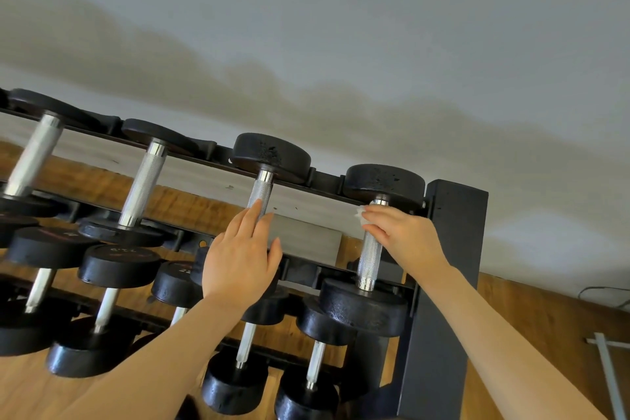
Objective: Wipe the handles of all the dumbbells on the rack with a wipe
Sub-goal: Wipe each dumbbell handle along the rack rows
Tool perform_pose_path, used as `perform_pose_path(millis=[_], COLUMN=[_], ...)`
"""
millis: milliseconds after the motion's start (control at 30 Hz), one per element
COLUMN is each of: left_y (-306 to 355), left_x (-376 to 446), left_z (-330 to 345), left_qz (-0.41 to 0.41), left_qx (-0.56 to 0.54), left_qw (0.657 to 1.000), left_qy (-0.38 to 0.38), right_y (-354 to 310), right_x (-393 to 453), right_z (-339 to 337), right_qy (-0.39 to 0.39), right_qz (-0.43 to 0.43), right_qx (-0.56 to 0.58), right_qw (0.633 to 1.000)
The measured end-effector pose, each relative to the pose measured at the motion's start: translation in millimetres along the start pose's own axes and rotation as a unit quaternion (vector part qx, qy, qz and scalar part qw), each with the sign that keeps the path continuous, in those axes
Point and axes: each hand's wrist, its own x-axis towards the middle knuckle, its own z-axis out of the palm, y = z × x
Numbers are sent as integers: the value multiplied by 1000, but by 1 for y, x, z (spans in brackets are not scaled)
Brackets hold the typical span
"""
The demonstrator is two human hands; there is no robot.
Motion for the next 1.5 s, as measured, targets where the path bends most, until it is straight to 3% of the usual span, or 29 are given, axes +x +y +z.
perform_pose_path(millis=[133,267,400,567,700,900,1067,1200,1333,1500], left_y=[0,0,1,1,1,1,0,1,1,1], left_x=[1,0,0,0,0,0,-1,0,0,0], left_z=[1,0,0,0,1,2,2,2,2,1], left_qz=[5,3,5,1,1,3,5,9,8,10], left_qx=[1,1,0,-2,0,2,3,3,-1,-3], left_qw=[1000,1000,1000,1000,1000,1000,999,999,999,999], left_qy=[5,7,9,13,20,30,34,36,39,41], right_y=[-1,-1,-3,-9,-10,-15,-22,-18,-32,-34], right_x=[13,7,16,5,5,-1,-18,-4,-24,-35], right_z=[-3,-2,0,14,3,4,2,1,6,5], right_qy=[6,-36,-30,-113,-65,33,42,90,110,116], right_qz=[23,15,45,69,40,135,127,197,203,213], right_qx=[4,31,-14,-14,22,111,133,123,170,133], right_qw=[1000,999,998,991,997,984,982,968,958,961])
